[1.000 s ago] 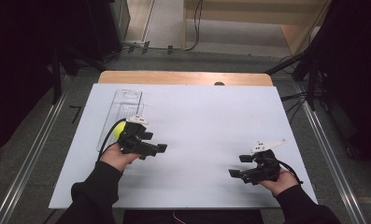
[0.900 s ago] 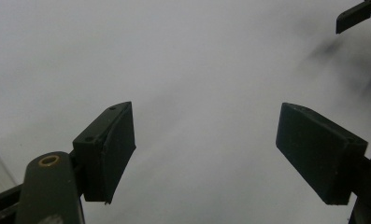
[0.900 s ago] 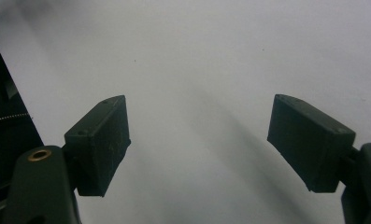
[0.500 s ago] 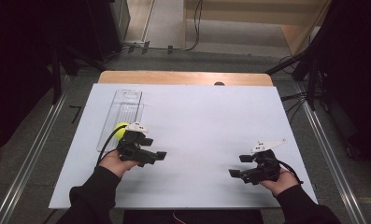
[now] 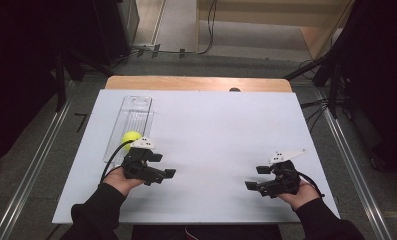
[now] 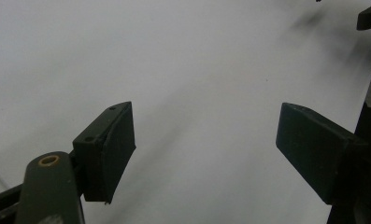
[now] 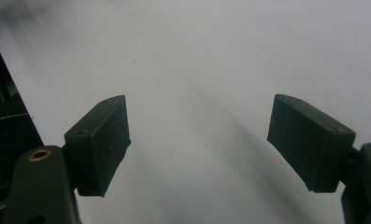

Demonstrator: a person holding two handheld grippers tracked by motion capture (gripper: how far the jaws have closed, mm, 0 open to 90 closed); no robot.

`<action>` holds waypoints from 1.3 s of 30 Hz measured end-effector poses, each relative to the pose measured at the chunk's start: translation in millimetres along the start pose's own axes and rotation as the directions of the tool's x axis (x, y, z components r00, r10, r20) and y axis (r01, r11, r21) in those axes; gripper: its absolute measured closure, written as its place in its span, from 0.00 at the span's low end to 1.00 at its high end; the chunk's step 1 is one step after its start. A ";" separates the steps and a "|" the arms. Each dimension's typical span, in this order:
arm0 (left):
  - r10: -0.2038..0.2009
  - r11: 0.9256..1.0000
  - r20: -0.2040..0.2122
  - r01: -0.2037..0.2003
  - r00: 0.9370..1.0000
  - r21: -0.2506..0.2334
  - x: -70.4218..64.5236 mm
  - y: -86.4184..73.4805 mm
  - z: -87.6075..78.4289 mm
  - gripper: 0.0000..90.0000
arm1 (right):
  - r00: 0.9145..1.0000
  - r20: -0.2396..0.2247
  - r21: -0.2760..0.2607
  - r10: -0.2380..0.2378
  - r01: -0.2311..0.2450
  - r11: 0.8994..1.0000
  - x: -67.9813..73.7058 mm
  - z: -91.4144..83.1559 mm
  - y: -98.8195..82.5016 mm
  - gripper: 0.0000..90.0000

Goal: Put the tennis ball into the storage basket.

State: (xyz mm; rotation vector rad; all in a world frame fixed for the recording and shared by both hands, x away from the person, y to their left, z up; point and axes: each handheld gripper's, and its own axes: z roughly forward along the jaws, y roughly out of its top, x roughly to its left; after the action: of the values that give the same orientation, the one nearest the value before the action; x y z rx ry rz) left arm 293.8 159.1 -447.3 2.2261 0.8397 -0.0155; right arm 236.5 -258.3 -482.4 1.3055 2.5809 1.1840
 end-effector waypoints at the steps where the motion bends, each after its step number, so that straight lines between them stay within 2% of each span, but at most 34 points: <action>1: -0.002 1.000 0.000 0.002 1.000 -0.003 -0.3 -1.3 0.0 0.23 | 1.000 0.000 0.000 0.000 0.000 1.000 0.0 0.0 0.0 0.21; 9: 0.010 1.000 0.005 -0.010 1.000 -0.003 -0.9 -9.8 -2.3 0.23 | 1.000 0.001 0.003 0.003 -0.003 1.000 -0.1 0.0 0.0 0.21; 14: -0.012 1.000 0.034 0.012 0.999 -0.017 -0.5 -14.6 -4.6 0.23 | 1.000 0.000 0.003 0.003 -0.003 1.000 -0.1 0.2 -0.1 0.21; 19: -0.023 1.000 0.025 0.023 0.999 -0.021 1.6 -20.0 -7.3 0.23 | 1.000 0.003 0.002 0.004 -0.005 1.000 -0.2 0.2 -0.1 0.21; 31: -0.002 1.000 0.017 0.003 1.000 -0.019 2.1 -30.0 -13.7 0.23 | 1.000 0.004 0.004 0.009 -0.009 1.000 0.0 0.4 -0.3 0.21; 39: 0.002 1.000 0.011 -0.002 1.000 0.001 2.0 -34.4 -15.6 0.23 | 1.000 0.001 0.007 0.006 -0.006 1.000 -0.2 0.5 -0.4 0.21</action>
State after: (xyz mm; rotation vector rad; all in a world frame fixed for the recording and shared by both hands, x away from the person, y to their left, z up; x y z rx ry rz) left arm 272.0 188.0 -458.7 2.2259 0.8313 -0.0276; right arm 236.5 -258.3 -483.1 1.3156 2.5843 1.1759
